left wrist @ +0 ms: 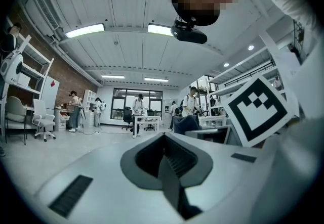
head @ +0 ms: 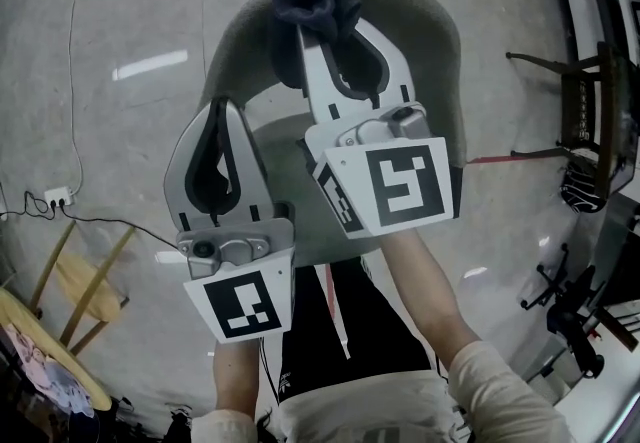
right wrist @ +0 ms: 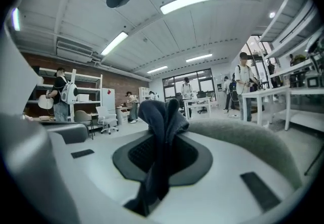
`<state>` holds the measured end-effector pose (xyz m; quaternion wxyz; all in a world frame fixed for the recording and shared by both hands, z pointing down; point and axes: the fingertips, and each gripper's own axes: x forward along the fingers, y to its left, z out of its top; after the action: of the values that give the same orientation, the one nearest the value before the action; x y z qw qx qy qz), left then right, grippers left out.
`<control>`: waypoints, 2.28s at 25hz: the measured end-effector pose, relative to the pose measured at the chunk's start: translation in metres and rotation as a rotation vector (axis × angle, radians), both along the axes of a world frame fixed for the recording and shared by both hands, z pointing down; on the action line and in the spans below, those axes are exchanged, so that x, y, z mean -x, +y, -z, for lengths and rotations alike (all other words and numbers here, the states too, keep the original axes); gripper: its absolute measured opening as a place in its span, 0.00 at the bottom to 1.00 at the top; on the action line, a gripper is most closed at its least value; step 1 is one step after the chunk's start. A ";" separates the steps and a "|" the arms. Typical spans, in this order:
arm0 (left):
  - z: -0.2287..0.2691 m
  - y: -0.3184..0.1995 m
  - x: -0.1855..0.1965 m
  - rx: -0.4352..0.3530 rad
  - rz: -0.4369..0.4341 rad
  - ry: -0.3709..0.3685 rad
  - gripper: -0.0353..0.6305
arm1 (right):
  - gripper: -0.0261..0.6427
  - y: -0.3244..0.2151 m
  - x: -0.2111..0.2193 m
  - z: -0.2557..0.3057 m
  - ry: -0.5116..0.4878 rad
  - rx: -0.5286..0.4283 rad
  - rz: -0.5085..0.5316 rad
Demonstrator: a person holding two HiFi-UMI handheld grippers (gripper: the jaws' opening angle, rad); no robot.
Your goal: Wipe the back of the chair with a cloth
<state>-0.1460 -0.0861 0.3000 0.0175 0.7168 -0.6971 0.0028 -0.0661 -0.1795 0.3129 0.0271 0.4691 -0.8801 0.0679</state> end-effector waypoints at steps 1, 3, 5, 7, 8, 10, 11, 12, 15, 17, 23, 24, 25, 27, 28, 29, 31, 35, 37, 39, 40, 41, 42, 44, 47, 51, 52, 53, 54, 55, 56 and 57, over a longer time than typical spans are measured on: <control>0.000 -0.001 -0.004 0.000 -0.010 0.001 0.08 | 0.13 -0.003 -0.010 0.000 0.005 -0.007 -0.030; 0.000 -0.003 -0.014 -0.001 -0.033 -0.001 0.08 | 0.13 -0.007 -0.034 0.001 0.006 -0.015 -0.098; 0.001 -0.006 -0.024 -0.002 -0.055 -0.002 0.08 | 0.13 -0.012 -0.060 0.000 0.002 -0.014 -0.169; 0.001 -0.008 -0.033 -0.003 -0.075 -0.001 0.08 | 0.13 -0.015 -0.085 -0.001 0.003 -0.009 -0.226; 0.001 -0.009 -0.038 -0.002 -0.085 -0.001 0.08 | 0.13 -0.017 -0.095 -0.001 0.007 -0.008 -0.248; 0.000 -0.011 -0.046 0.003 -0.102 -0.004 0.08 | 0.13 -0.017 -0.112 -0.001 0.015 -0.008 -0.280; -0.001 -0.012 -0.049 0.005 -0.110 -0.004 0.08 | 0.13 -0.016 -0.119 -0.001 0.018 -0.008 -0.293; -0.002 -0.012 -0.053 0.007 -0.116 -0.004 0.08 | 0.13 -0.015 -0.126 -0.002 0.021 -0.008 -0.306; -0.005 -0.012 -0.062 0.012 -0.131 0.001 0.08 | 0.13 -0.009 -0.142 -0.005 0.030 -0.005 -0.342; -0.006 -0.013 -0.068 0.010 -0.142 0.005 0.08 | 0.13 -0.007 -0.150 -0.007 0.038 -0.004 -0.357; -0.008 -0.011 -0.078 0.006 -0.165 -0.006 0.08 | 0.13 -0.003 -0.165 -0.008 0.062 -0.011 -0.365; -0.009 -0.010 -0.076 0.007 -0.158 -0.008 0.08 | 0.13 -0.001 -0.164 -0.007 0.044 -0.011 -0.354; -0.010 -0.008 -0.073 0.008 -0.149 -0.008 0.08 | 0.13 0.001 -0.162 -0.004 0.016 -0.011 -0.336; -0.012 -0.005 -0.065 0.007 -0.125 -0.004 0.08 | 0.13 0.008 -0.153 0.000 -0.041 -0.015 -0.288; -0.012 -0.003 -0.060 0.005 -0.113 -0.003 0.08 | 0.13 0.012 -0.147 0.002 -0.057 -0.019 -0.261; -0.013 -0.001 -0.056 0.005 -0.100 -0.005 0.08 | 0.13 0.017 -0.140 0.003 -0.065 -0.021 -0.232; -0.016 0.004 -0.046 0.011 -0.072 -0.008 0.08 | 0.13 0.027 -0.121 0.002 -0.074 -0.016 -0.165; -0.024 0.018 -0.022 0.026 -0.009 -0.001 0.08 | 0.13 0.046 -0.072 -0.009 -0.084 0.002 -0.010; -0.028 0.025 -0.008 0.033 0.023 -0.006 0.08 | 0.13 0.054 -0.046 -0.017 -0.080 0.010 0.054; -0.030 0.031 0.001 0.037 0.047 -0.013 0.08 | 0.13 0.060 -0.026 -0.026 -0.081 0.025 0.101; -0.030 0.034 0.003 0.038 0.054 -0.022 0.08 | 0.13 0.063 -0.018 -0.030 -0.083 0.034 0.119; -0.031 0.036 0.005 0.038 0.060 -0.034 0.08 | 0.13 0.066 -0.011 -0.035 -0.085 0.044 0.135; -0.032 0.039 0.008 0.039 0.067 -0.045 0.08 | 0.13 0.069 -0.004 -0.039 -0.086 0.054 0.152; -0.035 0.046 0.019 0.047 0.090 -0.050 0.08 | 0.13 0.075 0.014 -0.049 -0.083 0.070 0.189; -0.039 0.057 0.035 0.061 0.130 -0.044 0.08 | 0.13 0.085 0.040 -0.059 -0.067 0.085 0.250; -0.043 0.068 0.048 0.069 0.166 -0.038 0.08 | 0.13 0.093 0.066 -0.068 -0.065 0.092 0.312; -0.044 0.071 0.050 0.071 0.174 -0.036 0.08 | 0.13 0.094 0.071 -0.071 -0.065 0.094 0.322; -0.045 0.073 0.051 0.074 0.181 -0.033 0.08 | 0.13 0.095 0.075 -0.073 -0.065 0.097 0.330; -0.046 0.075 0.053 0.075 0.186 -0.032 0.08 | 0.13 0.095 0.079 -0.074 -0.064 0.099 0.336; -0.046 0.077 0.054 0.077 0.190 -0.033 0.08 | 0.13 0.095 0.082 -0.076 -0.061 0.102 0.339; -0.046 0.078 0.056 0.078 0.193 -0.033 0.08 | 0.13 0.094 0.085 -0.078 -0.056 0.104 0.341; -0.046 0.080 0.057 0.080 0.196 -0.034 0.08 | 0.13 0.093 0.088 -0.080 -0.047 0.104 0.341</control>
<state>-0.2029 -0.0064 0.3460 0.0345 0.6437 -0.7634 0.0408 -0.1539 -0.0863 0.3927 0.0419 0.3091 -0.9427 0.1186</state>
